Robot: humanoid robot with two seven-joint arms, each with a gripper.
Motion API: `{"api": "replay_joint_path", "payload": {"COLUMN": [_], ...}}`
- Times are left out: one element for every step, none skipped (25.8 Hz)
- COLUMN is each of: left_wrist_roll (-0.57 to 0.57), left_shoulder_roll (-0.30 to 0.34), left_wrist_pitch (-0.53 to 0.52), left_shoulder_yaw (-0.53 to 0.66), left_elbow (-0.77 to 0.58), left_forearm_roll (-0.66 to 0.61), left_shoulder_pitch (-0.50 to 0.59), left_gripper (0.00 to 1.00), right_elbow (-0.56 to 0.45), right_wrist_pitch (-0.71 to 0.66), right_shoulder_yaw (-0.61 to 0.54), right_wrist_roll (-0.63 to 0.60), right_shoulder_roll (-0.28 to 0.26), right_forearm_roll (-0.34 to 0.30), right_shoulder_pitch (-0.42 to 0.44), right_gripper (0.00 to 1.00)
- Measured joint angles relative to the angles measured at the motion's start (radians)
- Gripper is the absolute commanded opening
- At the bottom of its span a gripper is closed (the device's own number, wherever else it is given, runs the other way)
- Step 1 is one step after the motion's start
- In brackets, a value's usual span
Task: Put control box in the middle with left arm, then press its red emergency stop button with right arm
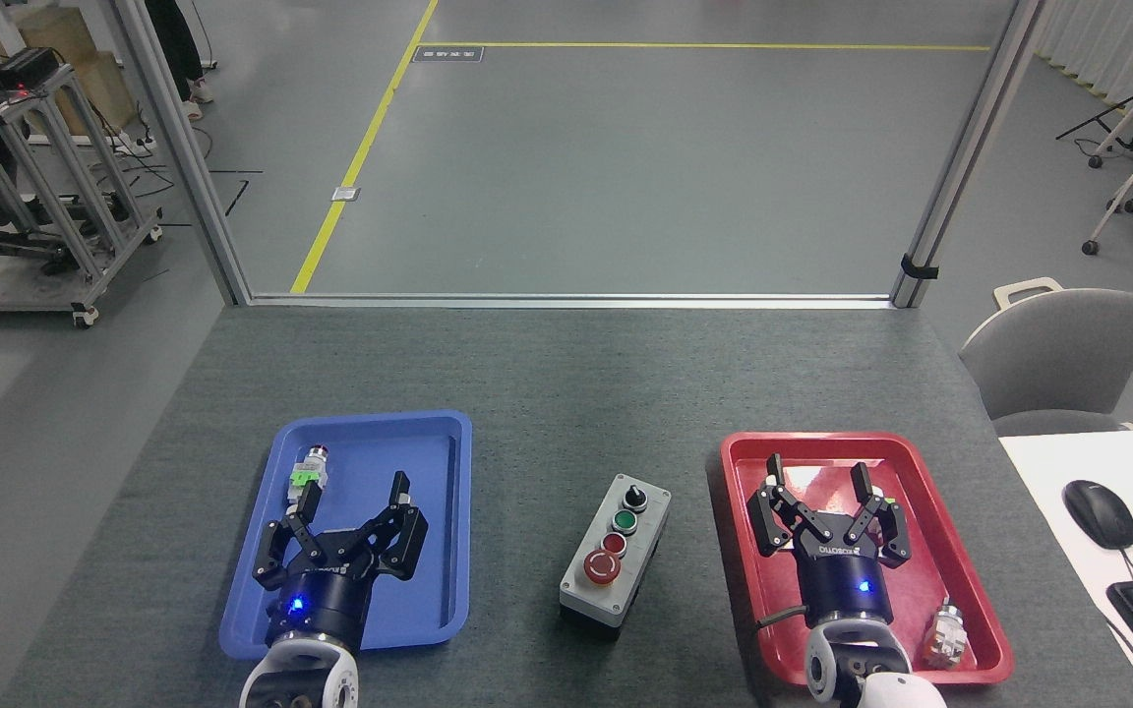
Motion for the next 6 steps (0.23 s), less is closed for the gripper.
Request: {"api": "replay_joint_path", "payload": {"left_wrist_roll": [-0.002, -0.003, -0.003, -0.003, -0.004, -0.004], "left_shoulder_roll": [-0.001, -0.002, -0.002, -0.003, -0.003, -0.003], "left_wrist_pitch": [0.0, 0.0, 0.0, 0.0, 0.0, 0.0], "left_shoulder_yaw": [0.0, 0.0, 0.0, 0.0, 0.0, 0.0], "left_elbow": [0.001, 0.001, 0.001, 0.001, 0.001, 0.001], "left_forearm_roll": [0.0, 0.0, 0.0, 0.0, -0.001, -0.001], "left_shoulder_pitch": [0.0, 0.0, 0.0, -0.001, -0.002, -0.002], "left_gripper": [0.99, 0.99, 0.99, 0.99, 0.99, 0.99], "right_elbow": [0.001, 0.002, 0.003, 0.004, 0.005, 0.005], "right_wrist_pitch": [0.002, 0.002, 0.002, 0.002, 0.002, 0.002], "right_shoulder_yaw": [-0.001, -0.002, -0.003, -0.003, -0.003, -0.003], "right_wrist_roll": [-0.001, -0.001, -0.002, -0.003, -0.003, -0.003], "right_shoulder_roll": [0.0, 0.0, 0.0, -0.002, -0.002, -0.003], "right_forearm_roll": [0.0, -0.001, -0.001, -0.001, -0.002, -0.003], "right_shoulder_pitch": [-0.002, -0.005, -0.007, -0.008, -0.008, -0.01], "right_gripper": [1.0, 1.0, 1.0, 1.0, 1.0, 1.0]}}
